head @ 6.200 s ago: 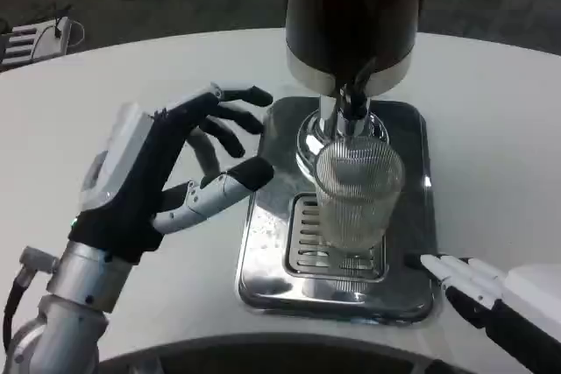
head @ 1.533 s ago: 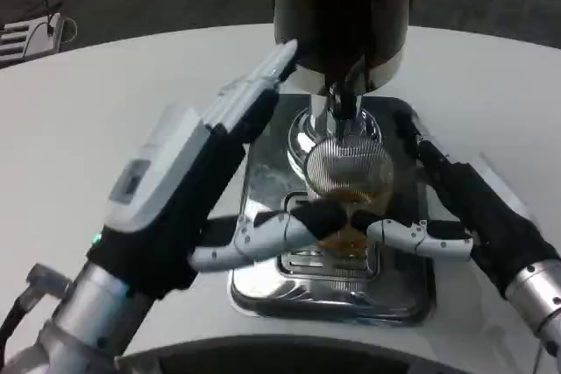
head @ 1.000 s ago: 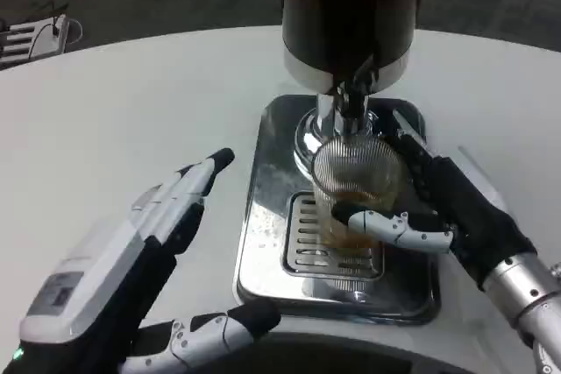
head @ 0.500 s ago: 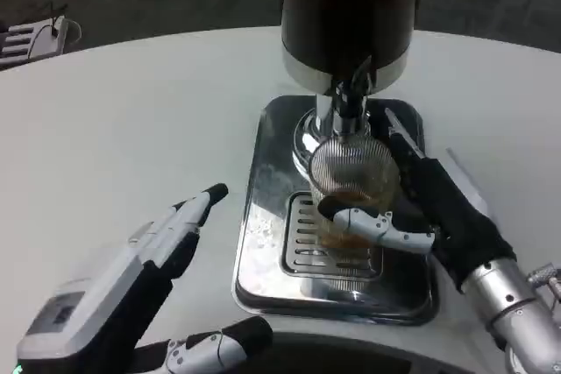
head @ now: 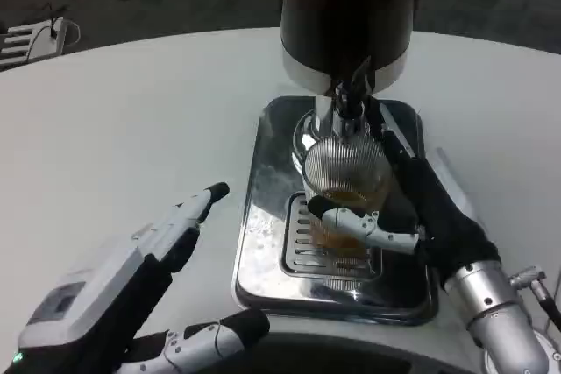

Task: Grasp the cup under the faucet to collect the drink, then remove the cup.

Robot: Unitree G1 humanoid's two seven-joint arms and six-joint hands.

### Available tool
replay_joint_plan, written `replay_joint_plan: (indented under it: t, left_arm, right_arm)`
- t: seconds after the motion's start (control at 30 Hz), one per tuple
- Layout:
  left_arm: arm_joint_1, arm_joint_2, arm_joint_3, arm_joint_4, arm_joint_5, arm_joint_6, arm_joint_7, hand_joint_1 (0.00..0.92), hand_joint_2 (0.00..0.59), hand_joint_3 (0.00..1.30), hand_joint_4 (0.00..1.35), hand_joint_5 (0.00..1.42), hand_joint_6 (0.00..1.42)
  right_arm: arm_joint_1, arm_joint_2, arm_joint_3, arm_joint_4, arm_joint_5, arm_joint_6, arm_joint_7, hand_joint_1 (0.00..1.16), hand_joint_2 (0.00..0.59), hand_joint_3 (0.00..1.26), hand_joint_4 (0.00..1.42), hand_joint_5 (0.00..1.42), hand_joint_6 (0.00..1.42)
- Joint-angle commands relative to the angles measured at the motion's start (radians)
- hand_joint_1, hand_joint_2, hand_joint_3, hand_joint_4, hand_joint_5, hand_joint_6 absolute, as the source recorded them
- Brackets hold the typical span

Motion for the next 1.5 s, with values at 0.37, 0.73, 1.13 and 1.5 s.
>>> replay_joint_plan:
  t: [0.37, 0.73, 1.13, 1.5]
  left_arm:
    - [-0.007, 0.019, 0.001, 0.019, -0.012, 0.029, -0.017, 0.0, 0.108, 0.06, 0.0, 0.04, 0.1]
    - [-0.019, 0.028, 0.014, 0.029, -0.036, 0.032, -0.025, 0.0, 0.108, 0.09, 0.03, 0.06, 0.12]
    - [-0.013, 0.036, 0.021, 0.033, -0.064, 0.017, -0.015, 0.0, 0.108, 0.11, 0.04, 0.06, 0.13]
    - [-0.04, 0.037, 0.02, 0.057, -0.076, -0.017, -0.002, 0.0, 0.108, 0.12, 0.04, 0.08, 0.15]
  right_arm:
    - [0.0, 0.021, 0.057, 0.068, -0.098, -0.015, -0.109, 0.84, 0.232, 0.05, 0.15, 0.16, 0.3]
    - [0.031, 0.057, 0.082, 0.015, -0.205, 0.044, -0.247, 0.94, 0.261, 0.41, 0.59, 0.64, 0.72]
    - [0.087, 0.071, 0.093, -0.058, -0.285, 0.058, -0.348, 0.98, 0.276, 0.67, 0.97, 1.17, 1.42]
    - [0.221, 0.065, 0.069, -0.262, -0.229, 0.049, -0.285, 0.98, 0.276, 0.86, 1.16, 1.39, 1.42]
